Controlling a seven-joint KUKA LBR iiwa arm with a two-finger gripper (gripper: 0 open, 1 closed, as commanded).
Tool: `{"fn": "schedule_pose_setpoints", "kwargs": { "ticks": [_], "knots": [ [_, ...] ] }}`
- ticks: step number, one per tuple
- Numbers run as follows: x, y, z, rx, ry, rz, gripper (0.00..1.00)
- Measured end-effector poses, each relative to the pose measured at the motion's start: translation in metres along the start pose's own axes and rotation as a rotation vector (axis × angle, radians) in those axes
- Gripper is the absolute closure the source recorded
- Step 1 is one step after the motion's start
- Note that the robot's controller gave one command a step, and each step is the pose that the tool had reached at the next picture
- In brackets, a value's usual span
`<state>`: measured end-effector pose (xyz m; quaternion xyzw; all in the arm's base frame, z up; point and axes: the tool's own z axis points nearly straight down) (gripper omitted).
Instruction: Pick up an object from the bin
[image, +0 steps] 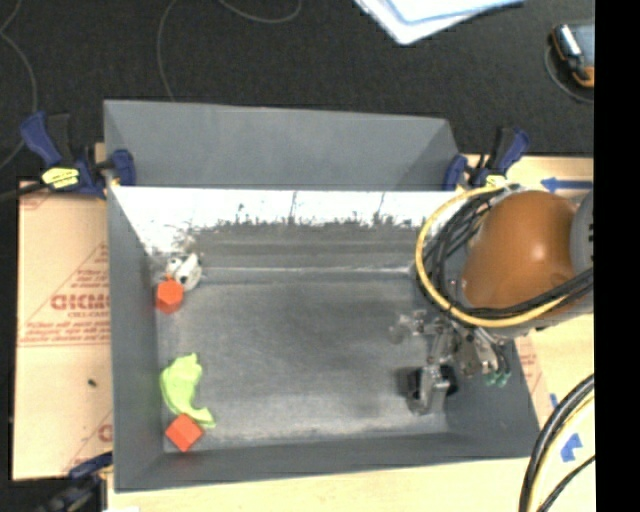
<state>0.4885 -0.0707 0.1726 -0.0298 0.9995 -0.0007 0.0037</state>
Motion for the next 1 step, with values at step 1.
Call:
{"fn": "schedule_pose_setpoints", "kwargs": {
  "ticks": [1],
  "knots": [
    [0.0147, -0.0497, 0.0518, 0.003, 0.002, -0.351, 0.0]
  ]
}}
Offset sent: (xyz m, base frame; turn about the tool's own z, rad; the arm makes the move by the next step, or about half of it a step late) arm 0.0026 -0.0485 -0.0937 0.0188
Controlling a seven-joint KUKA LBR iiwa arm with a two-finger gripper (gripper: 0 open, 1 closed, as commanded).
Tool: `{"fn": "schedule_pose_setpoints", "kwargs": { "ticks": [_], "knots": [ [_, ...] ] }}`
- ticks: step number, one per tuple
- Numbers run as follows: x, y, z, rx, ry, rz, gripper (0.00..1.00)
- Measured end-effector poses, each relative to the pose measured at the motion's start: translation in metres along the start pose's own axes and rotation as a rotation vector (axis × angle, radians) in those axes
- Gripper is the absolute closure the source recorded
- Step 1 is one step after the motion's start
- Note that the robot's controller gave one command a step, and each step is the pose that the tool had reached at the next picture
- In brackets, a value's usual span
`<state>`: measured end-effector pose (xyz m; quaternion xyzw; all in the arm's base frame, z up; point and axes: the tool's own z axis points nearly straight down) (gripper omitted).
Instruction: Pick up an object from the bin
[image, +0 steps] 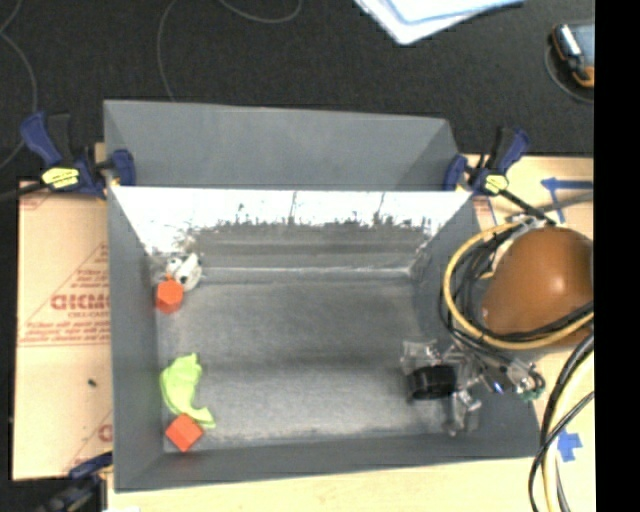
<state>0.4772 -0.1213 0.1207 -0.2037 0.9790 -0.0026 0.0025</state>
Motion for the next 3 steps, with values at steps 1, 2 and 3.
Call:
{"fn": "schedule_pose_setpoints", "kwargs": {
  "ticks": [1, 2, 3],
  "knots": [
    [-0.014, -0.004, 0.042, -0.003, -0.001, 0.367, 1.0],
    [-0.014, -0.004, 0.042, -0.003, -0.001, 0.366, 1.0],
    [-0.011, -0.009, -0.051, -0.004, 0.0, 0.375, 1.0]
  ]
}}
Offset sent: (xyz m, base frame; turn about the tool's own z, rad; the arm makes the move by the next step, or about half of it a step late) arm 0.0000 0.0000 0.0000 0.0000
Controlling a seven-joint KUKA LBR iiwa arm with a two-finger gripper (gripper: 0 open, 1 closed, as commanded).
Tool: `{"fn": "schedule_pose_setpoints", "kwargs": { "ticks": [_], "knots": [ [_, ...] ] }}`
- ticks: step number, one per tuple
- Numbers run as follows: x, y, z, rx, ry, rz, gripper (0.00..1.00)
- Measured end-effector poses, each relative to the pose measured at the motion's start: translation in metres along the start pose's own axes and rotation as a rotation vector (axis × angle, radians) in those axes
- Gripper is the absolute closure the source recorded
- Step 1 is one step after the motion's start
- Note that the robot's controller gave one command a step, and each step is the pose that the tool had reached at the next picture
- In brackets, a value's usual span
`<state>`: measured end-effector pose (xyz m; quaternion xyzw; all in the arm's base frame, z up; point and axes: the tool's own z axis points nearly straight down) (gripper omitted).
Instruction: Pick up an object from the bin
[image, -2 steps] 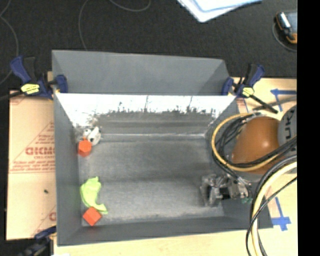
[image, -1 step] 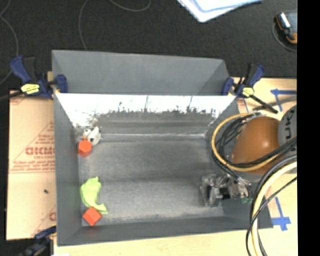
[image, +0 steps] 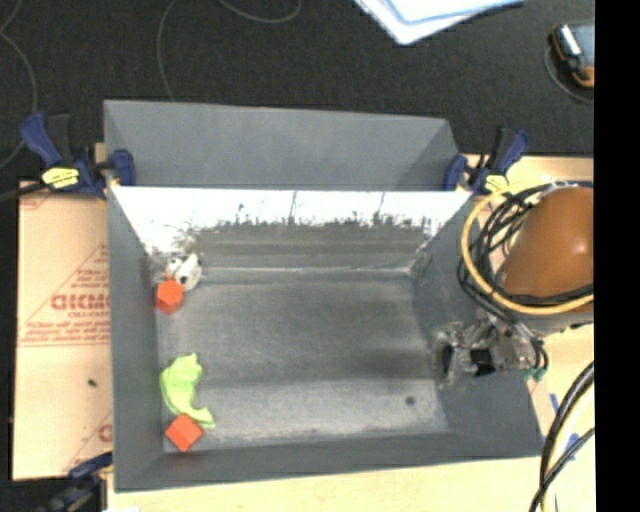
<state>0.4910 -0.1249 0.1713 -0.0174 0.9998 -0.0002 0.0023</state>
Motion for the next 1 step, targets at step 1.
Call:
{"fn": "schedule_pose_setpoints", "kwargs": {
  "ticks": [1],
  "knots": [
    [-0.0026, -0.0032, -0.0533, 0.003, -0.009, 0.003, 1.0]
  ]
}}
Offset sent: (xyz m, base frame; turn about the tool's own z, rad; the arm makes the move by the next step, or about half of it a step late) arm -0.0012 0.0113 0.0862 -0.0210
